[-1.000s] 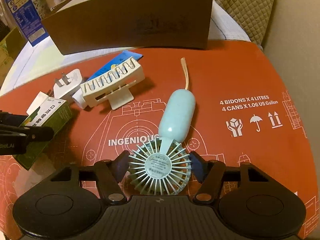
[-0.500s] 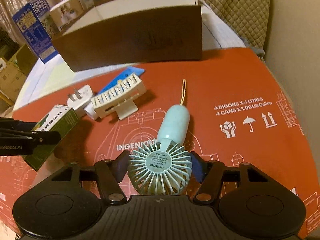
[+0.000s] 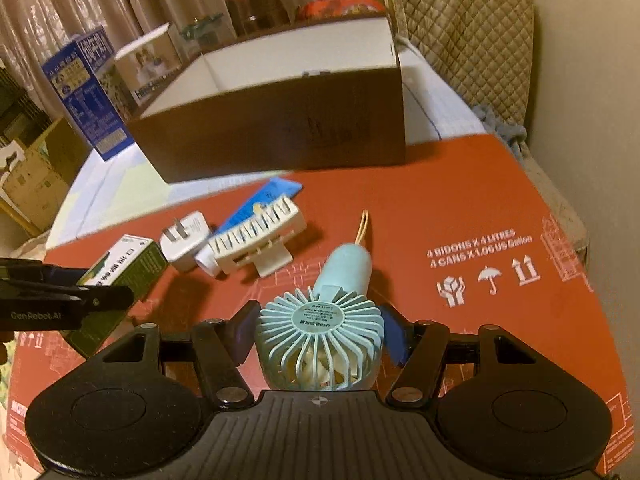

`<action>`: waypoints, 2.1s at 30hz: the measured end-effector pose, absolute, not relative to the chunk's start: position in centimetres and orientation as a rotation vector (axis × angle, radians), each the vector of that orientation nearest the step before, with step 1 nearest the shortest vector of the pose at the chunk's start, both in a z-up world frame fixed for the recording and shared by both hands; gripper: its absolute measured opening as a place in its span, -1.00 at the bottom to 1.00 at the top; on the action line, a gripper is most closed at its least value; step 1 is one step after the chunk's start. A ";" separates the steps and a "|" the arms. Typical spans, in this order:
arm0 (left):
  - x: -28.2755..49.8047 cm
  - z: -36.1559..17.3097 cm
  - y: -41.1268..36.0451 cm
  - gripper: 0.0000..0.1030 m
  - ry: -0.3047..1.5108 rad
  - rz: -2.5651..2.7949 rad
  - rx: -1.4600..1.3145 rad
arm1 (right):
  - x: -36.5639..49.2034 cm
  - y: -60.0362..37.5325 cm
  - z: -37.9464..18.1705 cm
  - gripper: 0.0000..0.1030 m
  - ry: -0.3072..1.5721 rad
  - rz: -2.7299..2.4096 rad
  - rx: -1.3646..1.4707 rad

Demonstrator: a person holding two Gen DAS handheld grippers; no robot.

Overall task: Organize rigid objects
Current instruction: 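Lift the spray box with the left tool while the right tool lifts the fan, then carry the spray box and fan over the open box with both tools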

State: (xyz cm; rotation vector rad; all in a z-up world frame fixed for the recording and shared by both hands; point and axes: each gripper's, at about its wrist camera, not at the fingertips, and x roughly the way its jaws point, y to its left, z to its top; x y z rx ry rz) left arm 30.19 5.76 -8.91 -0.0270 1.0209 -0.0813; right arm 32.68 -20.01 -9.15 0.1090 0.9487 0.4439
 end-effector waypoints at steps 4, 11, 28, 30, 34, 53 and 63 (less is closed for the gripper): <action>30.2 -8.5 5.8 -0.01 1.010 -0.087 -0.026 | 32.6 -20.0 -8.2 0.16 0.932 0.454 0.105; 30.3 -8.0 5.9 -0.01 0.994 -0.094 -0.027 | 32.4 -20.0 -6.5 0.16 0.897 0.461 0.111; 31.2 -5.2 6.2 -0.01 0.912 -0.105 -0.022 | 32.3 -19.3 -2.2 0.16 0.797 0.508 0.096; 31.4 -4.8 6.3 -0.01 0.902 -0.105 -0.020 | 32.4 -19.1 -1.8 0.16 0.785 0.513 0.091; 31.9 -4.1 6.3 0.00 0.882 -0.104 -0.016 | 32.9 -18.8 -1.0 0.16 0.763 0.531 0.080; 34.6 -3.7 6.4 0.00 0.870 -0.095 -0.025 | 36.7 -18.1 -1.0 0.16 0.781 0.596 0.026; 35.9 -2.5 6.3 0.00 0.841 -0.091 -0.012 | 37.5 -18.0 0.8 0.16 0.735 0.616 -0.004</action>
